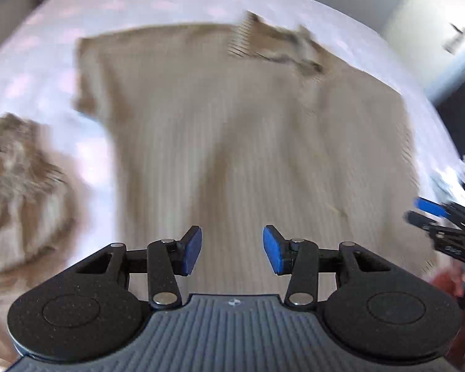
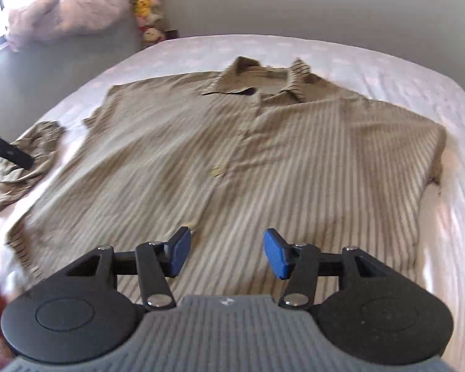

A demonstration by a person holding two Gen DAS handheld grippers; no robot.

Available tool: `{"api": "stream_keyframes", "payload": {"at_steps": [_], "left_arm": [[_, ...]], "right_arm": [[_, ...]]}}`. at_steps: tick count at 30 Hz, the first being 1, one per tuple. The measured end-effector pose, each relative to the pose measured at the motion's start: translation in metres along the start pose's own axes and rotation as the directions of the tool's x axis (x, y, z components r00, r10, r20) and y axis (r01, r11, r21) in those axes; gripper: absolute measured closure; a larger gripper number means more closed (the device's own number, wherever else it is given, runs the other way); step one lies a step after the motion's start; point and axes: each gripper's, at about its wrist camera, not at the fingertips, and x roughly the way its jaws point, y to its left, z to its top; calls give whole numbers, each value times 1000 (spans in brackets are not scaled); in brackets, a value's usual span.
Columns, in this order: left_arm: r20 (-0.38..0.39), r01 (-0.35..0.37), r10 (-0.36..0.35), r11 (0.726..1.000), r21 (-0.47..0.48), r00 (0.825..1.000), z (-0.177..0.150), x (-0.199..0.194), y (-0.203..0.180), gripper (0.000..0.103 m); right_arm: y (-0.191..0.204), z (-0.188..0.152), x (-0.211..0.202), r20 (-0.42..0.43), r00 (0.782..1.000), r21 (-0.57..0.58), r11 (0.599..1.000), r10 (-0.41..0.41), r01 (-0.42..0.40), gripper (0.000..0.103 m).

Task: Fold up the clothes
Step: 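Grasp the shirt sleeve edge with the left gripper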

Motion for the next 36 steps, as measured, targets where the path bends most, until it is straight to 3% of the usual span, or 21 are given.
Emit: {"api": "stream_keyframes", "payload": {"at_steps": [5, 12, 14, 20, 24, 32, 36], "left_arm": [[88, -155, 159, 986, -55, 983, 41, 8, 49, 61], [248, -287, 321, 944, -163, 914, 108, 41, 114, 61], [271, -298, 339, 937, -183, 901, 128, 56, 133, 61], [307, -308, 338, 941, -140, 890, 178, 113, 180, 61], [295, -285, 334, 938, -197, 895, 200, 146, 205, 60], [298, -290, 347, 931, -221, 889, 219, 194, 218, 55], [326, -325, 390, 916, -237, 861, 225, 203, 209, 55]], "right_arm": [[-24, 27, 50, 46, 995, 61, 995, -86, 83, 37], [-41, 56, 118, 149, 978, 90, 987, -146, 134, 37], [-47, 54, 125, 178, 973, 100, 986, -150, 133, 37], [-71, 50, 134, 210, 965, 143, 981, -157, 128, 37], [-80, 50, 142, 202, 965, 166, 977, -168, 135, 37], [-79, 47, 160, 154, 980, 159, 982, -128, 103, 37], [-83, 44, 162, 143, 981, 179, 978, -130, 103, 37]]}}
